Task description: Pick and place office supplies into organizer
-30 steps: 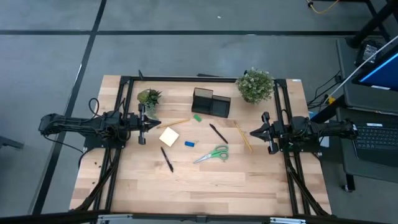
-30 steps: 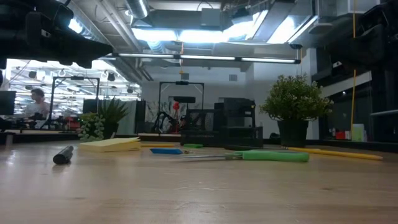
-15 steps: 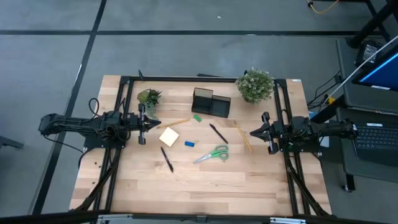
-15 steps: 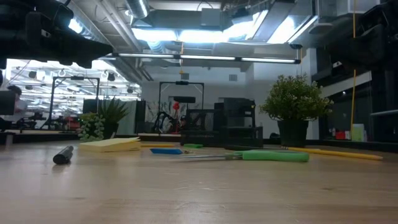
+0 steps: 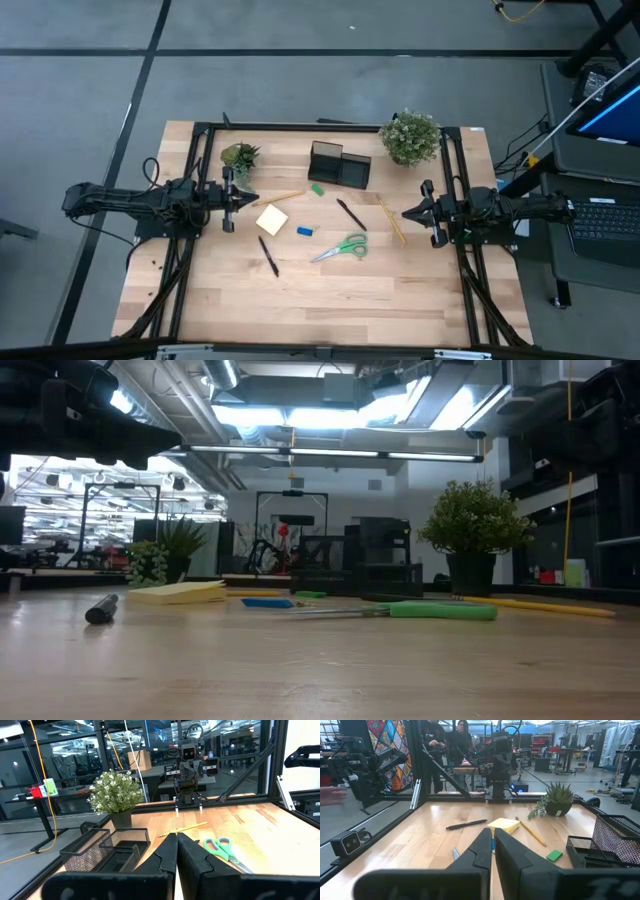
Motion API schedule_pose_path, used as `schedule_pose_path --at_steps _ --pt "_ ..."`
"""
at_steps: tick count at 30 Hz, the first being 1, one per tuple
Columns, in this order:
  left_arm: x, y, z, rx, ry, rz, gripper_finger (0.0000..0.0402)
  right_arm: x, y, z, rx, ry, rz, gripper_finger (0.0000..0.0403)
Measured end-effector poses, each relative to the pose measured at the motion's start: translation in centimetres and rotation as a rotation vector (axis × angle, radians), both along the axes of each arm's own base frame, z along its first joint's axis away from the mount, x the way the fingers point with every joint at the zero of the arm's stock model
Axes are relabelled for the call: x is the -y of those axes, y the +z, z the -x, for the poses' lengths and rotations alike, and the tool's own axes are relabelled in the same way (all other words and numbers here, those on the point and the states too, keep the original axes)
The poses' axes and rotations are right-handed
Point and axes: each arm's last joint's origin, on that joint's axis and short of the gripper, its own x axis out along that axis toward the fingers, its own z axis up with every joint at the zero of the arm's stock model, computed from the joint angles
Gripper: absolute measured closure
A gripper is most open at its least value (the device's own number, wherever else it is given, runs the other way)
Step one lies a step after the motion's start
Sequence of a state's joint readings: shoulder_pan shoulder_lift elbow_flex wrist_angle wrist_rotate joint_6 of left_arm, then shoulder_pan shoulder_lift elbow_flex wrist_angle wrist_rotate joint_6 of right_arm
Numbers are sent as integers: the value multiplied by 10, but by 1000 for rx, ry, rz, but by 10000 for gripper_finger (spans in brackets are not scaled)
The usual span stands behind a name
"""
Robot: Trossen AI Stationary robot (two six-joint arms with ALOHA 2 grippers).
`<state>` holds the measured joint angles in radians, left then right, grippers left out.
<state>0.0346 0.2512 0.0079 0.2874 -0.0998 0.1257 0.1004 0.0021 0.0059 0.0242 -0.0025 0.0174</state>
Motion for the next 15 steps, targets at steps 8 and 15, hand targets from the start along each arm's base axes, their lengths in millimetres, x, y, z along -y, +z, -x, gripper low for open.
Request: schedule_pose_path --at_steps 8,15 --pt "0 0 0 0 0 0 398 0 1 0 14 1 -1 379" --pt "0 0 0 1 0 4 398 0 1 0 14 1 -7 379"
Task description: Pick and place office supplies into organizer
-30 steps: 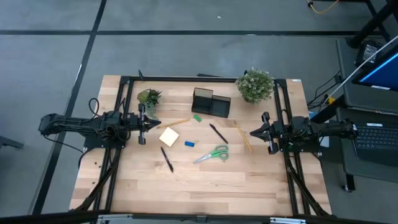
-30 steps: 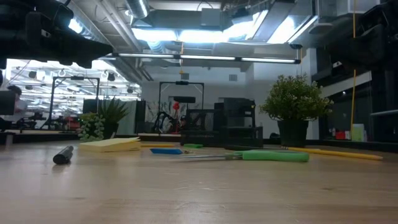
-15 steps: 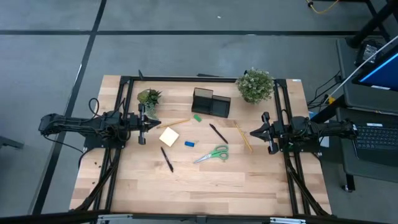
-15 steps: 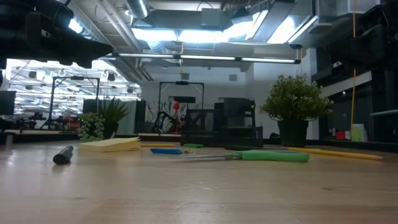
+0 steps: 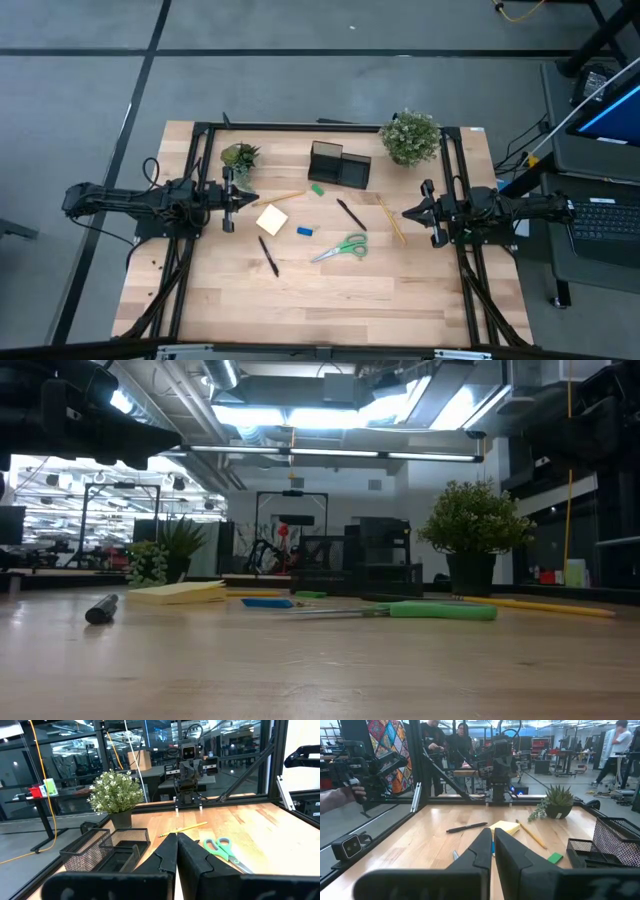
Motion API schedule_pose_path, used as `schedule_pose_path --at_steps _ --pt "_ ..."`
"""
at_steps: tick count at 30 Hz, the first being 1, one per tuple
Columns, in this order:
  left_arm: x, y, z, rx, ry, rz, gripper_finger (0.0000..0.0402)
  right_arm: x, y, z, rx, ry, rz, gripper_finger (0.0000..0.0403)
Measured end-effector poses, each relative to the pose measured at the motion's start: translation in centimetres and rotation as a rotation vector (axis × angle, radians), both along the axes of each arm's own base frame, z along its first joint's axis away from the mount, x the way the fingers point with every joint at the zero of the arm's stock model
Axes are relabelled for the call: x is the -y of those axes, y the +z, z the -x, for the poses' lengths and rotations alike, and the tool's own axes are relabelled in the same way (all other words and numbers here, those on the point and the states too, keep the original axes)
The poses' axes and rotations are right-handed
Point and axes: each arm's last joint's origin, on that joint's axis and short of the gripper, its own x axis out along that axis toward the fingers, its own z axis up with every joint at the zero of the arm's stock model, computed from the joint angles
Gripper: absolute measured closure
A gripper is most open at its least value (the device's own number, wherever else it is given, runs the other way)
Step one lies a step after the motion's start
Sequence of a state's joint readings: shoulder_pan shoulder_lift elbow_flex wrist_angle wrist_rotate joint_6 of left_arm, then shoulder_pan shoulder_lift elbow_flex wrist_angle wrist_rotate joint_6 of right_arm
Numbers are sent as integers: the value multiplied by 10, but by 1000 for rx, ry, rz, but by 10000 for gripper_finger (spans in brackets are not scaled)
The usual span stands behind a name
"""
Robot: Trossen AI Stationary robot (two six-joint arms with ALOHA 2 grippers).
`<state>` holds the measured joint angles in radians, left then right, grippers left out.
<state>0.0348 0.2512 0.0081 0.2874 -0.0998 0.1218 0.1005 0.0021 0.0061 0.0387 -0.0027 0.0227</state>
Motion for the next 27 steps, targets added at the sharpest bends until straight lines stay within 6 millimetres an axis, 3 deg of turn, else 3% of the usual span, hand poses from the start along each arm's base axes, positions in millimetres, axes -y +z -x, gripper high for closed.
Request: schedule_pose_path --at_steps 10,27 --pt "0 0 0 18 -6 130 398 0 0 0 0 0 1 379" --pt "0 0 0 17 -1 121 398 0 4 0 51 -4 45 380"
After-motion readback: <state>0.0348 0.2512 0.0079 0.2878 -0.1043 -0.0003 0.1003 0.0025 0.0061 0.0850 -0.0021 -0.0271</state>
